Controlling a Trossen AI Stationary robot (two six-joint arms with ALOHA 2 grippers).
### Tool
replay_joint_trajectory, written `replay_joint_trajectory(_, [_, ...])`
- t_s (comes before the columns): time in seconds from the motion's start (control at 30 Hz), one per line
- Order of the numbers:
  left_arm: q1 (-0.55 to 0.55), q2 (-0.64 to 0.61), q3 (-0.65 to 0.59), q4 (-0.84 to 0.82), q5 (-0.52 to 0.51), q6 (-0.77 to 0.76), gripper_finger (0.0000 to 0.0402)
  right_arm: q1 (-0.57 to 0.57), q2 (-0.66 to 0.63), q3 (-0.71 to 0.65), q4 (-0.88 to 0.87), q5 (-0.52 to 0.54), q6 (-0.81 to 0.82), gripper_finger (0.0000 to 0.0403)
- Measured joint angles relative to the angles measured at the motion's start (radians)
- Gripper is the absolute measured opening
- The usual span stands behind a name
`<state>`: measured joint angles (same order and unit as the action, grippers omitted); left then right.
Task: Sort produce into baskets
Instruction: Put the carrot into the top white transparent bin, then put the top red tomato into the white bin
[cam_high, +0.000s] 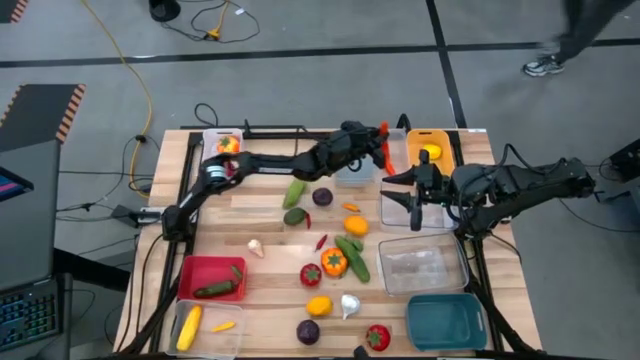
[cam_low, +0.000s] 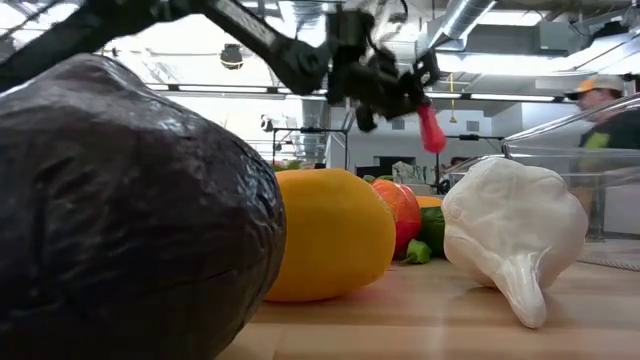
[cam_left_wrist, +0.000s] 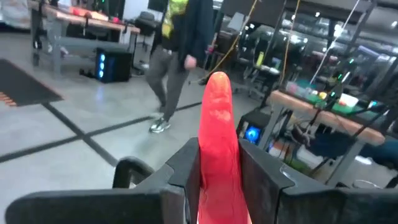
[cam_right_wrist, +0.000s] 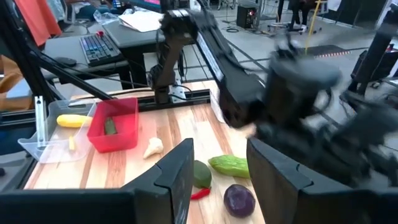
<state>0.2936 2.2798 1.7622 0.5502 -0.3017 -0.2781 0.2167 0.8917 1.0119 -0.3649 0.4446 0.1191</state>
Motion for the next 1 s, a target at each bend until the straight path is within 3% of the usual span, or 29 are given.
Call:
replay_joint_trajectory(0.23, [0.023,0.189,0.224,-0.017,0.079,-0.001,0.008,-0.003,0.0,0.0,0.0,-0.001,0.0,0.0176])
replay_joint_trajectory(0.47, [0.022,0.276,0.432,-0.242,0.114,0.011,0.0112,0.0,0.0,0.0,-0.013,-0.001,0.003,0.0176])
replay_joint_trajectory(0.73, [0.021,0.272,0.45,-0.289,0.113,0.049,0.0192,-0.001,0.0,0.0,-0.045,-0.001,0.003,0.0176])
replay_joint_trajectory(1.0, [0.021,0.261,0.45,-0.305,0.178,0.048,0.024,-0.001,0.0,0.0,-0.046,-0.001,0.004,0.0176])
